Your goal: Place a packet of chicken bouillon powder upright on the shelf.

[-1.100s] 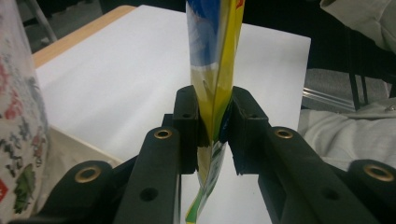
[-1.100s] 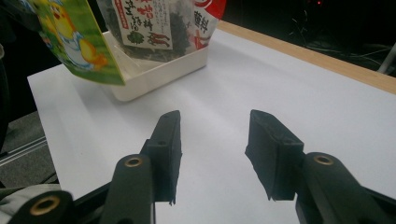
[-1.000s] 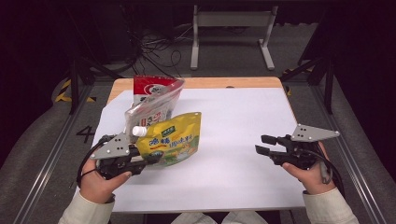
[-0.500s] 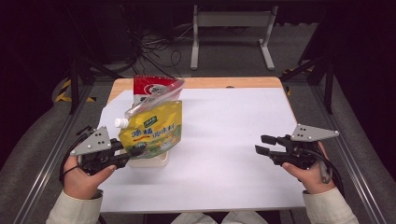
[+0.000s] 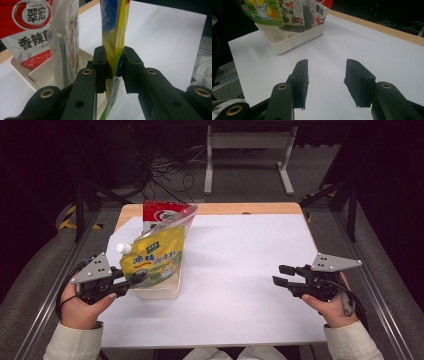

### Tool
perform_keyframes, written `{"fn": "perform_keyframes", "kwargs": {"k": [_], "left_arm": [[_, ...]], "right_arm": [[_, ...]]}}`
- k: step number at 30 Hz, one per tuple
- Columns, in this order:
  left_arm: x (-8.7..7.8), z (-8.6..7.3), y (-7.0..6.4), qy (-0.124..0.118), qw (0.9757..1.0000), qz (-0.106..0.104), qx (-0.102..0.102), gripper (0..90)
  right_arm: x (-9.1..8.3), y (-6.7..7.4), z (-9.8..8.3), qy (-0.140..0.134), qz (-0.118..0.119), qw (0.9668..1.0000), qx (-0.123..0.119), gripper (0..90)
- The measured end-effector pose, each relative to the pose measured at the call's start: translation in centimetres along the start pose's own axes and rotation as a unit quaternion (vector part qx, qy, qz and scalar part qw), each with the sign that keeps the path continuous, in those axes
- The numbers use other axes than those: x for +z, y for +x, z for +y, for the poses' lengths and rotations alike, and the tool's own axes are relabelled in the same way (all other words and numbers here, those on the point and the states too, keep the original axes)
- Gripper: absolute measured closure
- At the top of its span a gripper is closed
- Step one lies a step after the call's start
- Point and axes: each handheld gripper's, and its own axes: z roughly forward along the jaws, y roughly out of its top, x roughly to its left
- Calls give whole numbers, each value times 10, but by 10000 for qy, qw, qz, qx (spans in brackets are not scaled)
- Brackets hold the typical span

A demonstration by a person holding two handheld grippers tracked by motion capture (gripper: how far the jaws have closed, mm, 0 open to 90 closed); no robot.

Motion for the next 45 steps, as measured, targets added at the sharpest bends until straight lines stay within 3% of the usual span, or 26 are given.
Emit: {"fn": "perform_keyframes", "kwargs": {"k": [6, 15, 23, 41, 45], "left_arm": [[1, -7, 10, 16, 9999, -131, 109, 749], [13, -12, 20, 301, 9991, -296, -6, 749], [21, -17, 25, 308, 9987, -394, -62, 750], [33, -37, 34, 195, 9984, -436, -305, 755], [34, -38, 33, 297, 9981, -410, -358, 755]], "right_arm": [[1, 0, -1, 10, 36, 10000, 14, 534], [4, 0, -2, 50, 55, 10000, 35, 521], [4, 0, -2, 35, 76, 9999, 58, 512], [7, 1, -4, 65, 108, 9999, 66, 509], [8, 1, -4, 70, 105, 9999, 74, 507]]}}
